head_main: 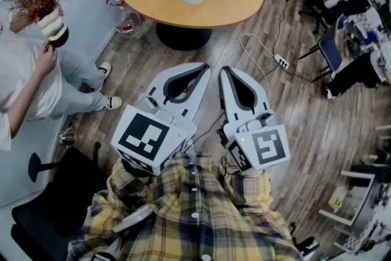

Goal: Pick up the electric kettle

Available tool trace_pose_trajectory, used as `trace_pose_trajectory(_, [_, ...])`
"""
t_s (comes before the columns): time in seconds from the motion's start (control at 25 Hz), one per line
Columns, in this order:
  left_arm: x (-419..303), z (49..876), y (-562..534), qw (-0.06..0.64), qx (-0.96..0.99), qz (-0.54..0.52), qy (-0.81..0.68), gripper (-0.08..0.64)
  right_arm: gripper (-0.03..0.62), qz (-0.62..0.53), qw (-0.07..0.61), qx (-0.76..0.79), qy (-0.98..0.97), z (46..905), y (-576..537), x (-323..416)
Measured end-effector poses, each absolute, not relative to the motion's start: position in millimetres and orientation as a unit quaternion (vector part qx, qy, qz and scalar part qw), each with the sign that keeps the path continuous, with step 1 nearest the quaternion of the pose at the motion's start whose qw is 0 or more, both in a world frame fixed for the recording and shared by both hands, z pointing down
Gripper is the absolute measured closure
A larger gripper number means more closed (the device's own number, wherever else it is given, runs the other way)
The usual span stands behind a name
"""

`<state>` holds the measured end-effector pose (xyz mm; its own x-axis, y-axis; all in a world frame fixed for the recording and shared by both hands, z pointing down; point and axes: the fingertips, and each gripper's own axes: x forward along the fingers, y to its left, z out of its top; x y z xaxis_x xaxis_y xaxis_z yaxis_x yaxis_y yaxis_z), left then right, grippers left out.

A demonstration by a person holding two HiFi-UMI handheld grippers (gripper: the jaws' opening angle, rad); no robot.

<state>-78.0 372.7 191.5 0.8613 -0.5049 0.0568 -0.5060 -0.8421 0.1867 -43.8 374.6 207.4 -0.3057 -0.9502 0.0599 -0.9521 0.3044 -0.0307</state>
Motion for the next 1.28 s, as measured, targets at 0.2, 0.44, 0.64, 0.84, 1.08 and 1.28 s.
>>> trace_pose_trajectory(0.2, [-79, 193, 381, 0.094, 0.959, 0.004, -0.267, 0.557, 0.560, 0.029, 0.011, 0.596, -0.803, 208, 385, -38])
trace_pose_trajectory(0.44, [-70, 197, 390, 0.095, 0.958, 0.005, -0.269, 0.557, 0.560, 0.030, 0.008, 0.594, -0.804, 210, 395, -28])
trace_pose_trajectory(0.64, [-61, 200, 394, 0.097, 0.955, 0.003, -0.281, 0.557, 0.560, 0.033, 0.007, 0.595, -0.803, 216, 401, -15])
trace_pose_trajectory(0.84, [-46, 212, 397, 0.094, 0.956, 0.008, -0.277, 0.557, 0.560, 0.042, 0.015, 0.592, -0.804, 228, 403, 1])
trace_pose_trajectory(1.08, [-35, 213, 367, 0.102, 0.953, 0.015, -0.285, 0.557, 0.560, 0.068, -0.001, 0.593, -0.803, 243, 378, 14])
trace_pose_trajectory(1.28, [-29, 208, 328, 0.096, 0.954, 0.009, -0.283, 0.557, 0.560, 0.063, 0.007, 0.592, -0.804, 234, 341, 19])
